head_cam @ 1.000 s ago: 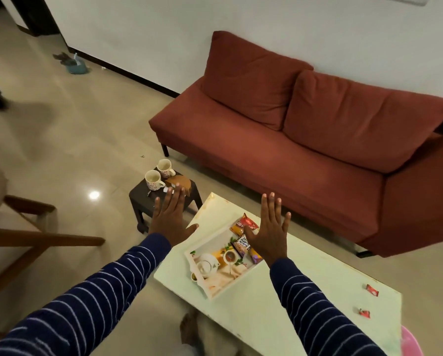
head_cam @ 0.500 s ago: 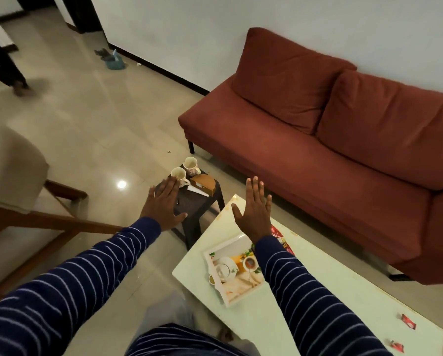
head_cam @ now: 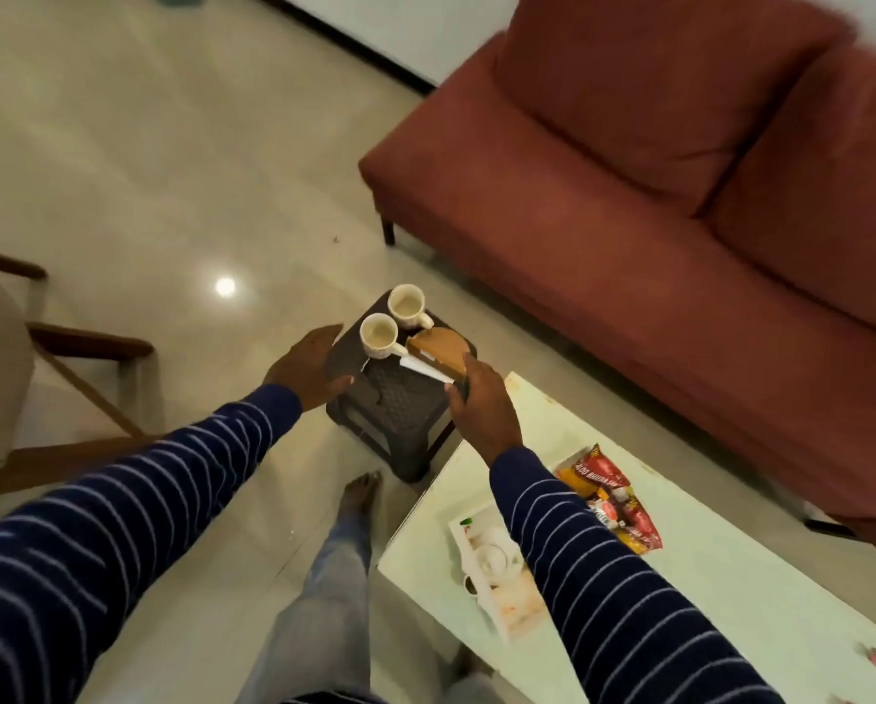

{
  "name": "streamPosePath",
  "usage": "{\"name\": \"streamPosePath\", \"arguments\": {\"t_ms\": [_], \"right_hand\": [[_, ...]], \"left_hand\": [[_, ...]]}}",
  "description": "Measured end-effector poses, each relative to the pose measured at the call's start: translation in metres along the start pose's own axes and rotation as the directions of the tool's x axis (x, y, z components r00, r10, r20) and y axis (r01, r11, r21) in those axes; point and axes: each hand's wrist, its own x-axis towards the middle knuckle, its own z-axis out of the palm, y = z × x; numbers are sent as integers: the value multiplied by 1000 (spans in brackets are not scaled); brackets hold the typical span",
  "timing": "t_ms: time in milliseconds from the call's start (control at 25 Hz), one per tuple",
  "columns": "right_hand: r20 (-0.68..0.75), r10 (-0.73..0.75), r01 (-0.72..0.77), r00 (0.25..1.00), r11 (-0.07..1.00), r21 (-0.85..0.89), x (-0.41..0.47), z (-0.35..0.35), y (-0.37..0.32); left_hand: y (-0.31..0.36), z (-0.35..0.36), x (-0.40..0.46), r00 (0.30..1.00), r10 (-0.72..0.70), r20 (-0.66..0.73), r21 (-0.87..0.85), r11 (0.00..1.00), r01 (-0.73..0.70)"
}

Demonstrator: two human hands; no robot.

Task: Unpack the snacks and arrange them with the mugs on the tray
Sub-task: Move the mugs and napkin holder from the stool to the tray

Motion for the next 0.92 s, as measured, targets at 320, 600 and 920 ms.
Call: {"name": "streamPosePath", "arguments": {"t_ms": [320, 600, 920], "right_hand": [[227, 158, -171, 961, 985, 37, 149, 117, -8], [220, 226, -225, 949, 974, -27, 210, 187, 13], [174, 220, -237, 960, 968, 84, 213, 210, 29]], "left_hand": [[-68, 55, 161, 981, 44, 189, -240, 971, 3], [-106, 120, 220, 961, 58, 269, -232, 973, 6], [-111, 142, 229, 976, 144, 166, -236, 966, -102]]}}
